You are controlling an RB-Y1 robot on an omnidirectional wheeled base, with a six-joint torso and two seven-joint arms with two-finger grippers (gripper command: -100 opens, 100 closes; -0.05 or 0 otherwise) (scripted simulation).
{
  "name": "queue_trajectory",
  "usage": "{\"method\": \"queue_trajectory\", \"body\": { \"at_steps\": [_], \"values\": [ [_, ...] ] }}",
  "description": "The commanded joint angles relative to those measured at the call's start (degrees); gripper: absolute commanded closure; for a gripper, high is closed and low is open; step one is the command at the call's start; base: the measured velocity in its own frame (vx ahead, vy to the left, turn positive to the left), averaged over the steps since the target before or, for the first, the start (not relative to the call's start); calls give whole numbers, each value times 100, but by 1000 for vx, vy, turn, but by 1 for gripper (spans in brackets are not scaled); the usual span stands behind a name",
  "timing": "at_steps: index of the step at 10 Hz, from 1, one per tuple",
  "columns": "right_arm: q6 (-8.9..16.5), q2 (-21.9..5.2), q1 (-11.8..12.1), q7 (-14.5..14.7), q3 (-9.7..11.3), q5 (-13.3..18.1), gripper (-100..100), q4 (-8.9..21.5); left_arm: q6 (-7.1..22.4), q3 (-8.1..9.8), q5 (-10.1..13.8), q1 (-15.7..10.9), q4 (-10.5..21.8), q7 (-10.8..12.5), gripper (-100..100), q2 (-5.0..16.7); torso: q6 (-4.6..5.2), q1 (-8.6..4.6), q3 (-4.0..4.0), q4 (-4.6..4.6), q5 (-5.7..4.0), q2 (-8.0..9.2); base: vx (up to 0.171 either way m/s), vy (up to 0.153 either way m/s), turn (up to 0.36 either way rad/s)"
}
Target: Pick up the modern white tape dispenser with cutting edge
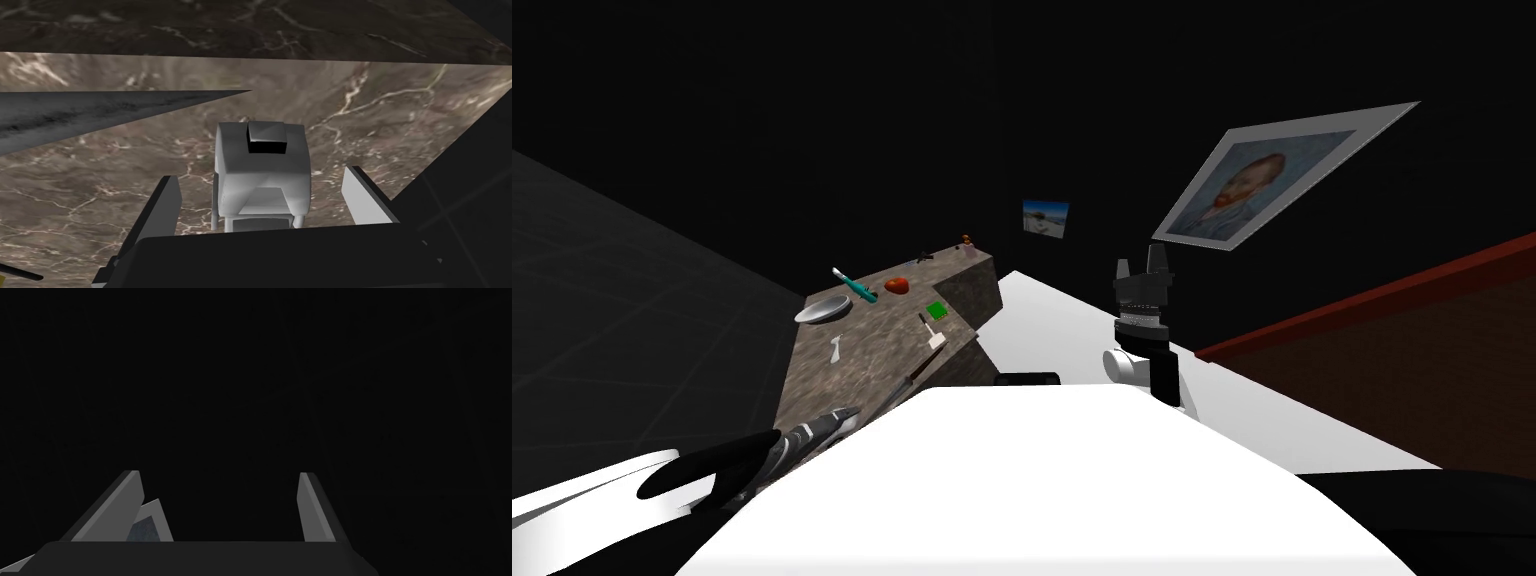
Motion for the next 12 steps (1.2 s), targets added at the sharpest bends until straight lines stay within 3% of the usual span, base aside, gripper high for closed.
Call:
{"method": "queue_trajectory", "body": {
  "at_steps": [1,3,4,5,9,10,11,12],
  "values": [
    [0,0,0,0,0,0,0,0,-56,-167,-59,-115,90,-7,-100,-52,0,0,0,0,0,0,10,-6,-21],
    [0,0,0,0,0,0,0,0,-132,-371,-121,-257,211,-17,-100,-106,-1,-2,0,0,0,-1,14,-10,-19],
    [0,0,0,0,0,0,0,0,-99,-283,-99,-189,157,-15,-100,-94,0,-2,-1,0,-1,-1,0,0,0],
    [0,0,0,0,0,0,0,0,-107,-292,-102,-194,162,-16,100,-97,0,0,1,0,-1,1,0,0,0],
    [0,0,0,0,0,0,0,0,-109,-289,-103,-195,159,-18,100,-96,-3,3,3,0,-1,5,0,0,0],
    [0,0,0,0,0,0,0,0,-108,-290,-102,-195,159,-17,0,-96,-3,3,3,1,-1,5,0,0,0],
    [0,0,0,0,0,0,0,0,-19,-65,-28,-44,29,-1,100,-25,-3,2,3,1,-2,5,0,0,0],
    [0,0,0,0,0,0,0,0,19,36,3,27,-32,4,100,2,1,-2,2,1,-5,3,1,-3,14]
  ]
}}
